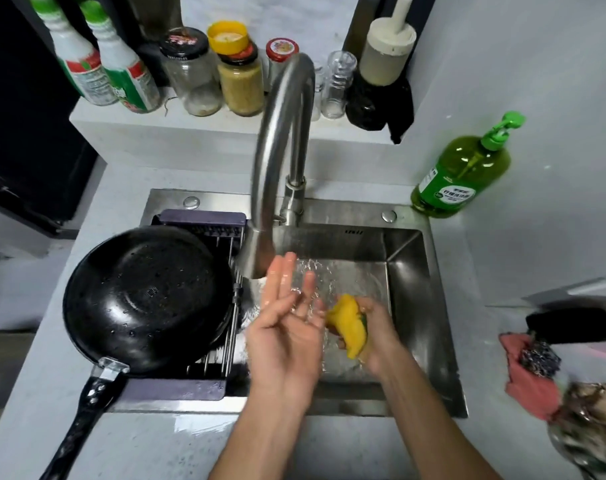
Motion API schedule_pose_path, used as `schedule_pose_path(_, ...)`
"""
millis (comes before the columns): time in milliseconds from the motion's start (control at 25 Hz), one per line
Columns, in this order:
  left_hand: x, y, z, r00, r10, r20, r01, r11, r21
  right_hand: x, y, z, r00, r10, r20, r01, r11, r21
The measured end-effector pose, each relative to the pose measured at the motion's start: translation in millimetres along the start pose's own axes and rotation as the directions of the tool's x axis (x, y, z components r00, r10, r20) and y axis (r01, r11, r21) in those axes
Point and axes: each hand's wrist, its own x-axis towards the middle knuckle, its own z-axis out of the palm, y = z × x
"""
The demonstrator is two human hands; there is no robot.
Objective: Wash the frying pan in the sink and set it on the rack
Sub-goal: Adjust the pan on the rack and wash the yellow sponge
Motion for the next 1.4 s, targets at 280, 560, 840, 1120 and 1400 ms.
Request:
schedule_pose_path(280,84,-44,-6,0.899,0.312,-0.308,-0.026,0.738,0.674,83,-75,27,0.884,-0.468,0.014,0.406,0.752,-0.519)
schedule_pose_path(560,196,-60,-45,0.779,0.615,0.122,-0.117,-0.049,0.992,208,-112,90,0.493,-0.623,0.607,0.506,-0.363,-0.783)
schedule_pose_path(840,193,-59,-40,0.873,0.481,0.076,-0.098,0.021,0.995,216,-158,29,0.591,-0.771,0.238,0.085,-0.233,-0.969)
schedule_pose_path(1120,192,-57,-53,0.895,0.42,0.153,-0.173,0.011,0.985,216,-166,-21,0.509,-0.723,0.467,0.259,-0.389,-0.884)
schedule_pose_path(1400,190,-79,-50,0.826,0.552,0.119,-0.197,0.084,0.977,209,-148,-27,0.503,-0.594,0.628,0.457,-0.434,-0.777)
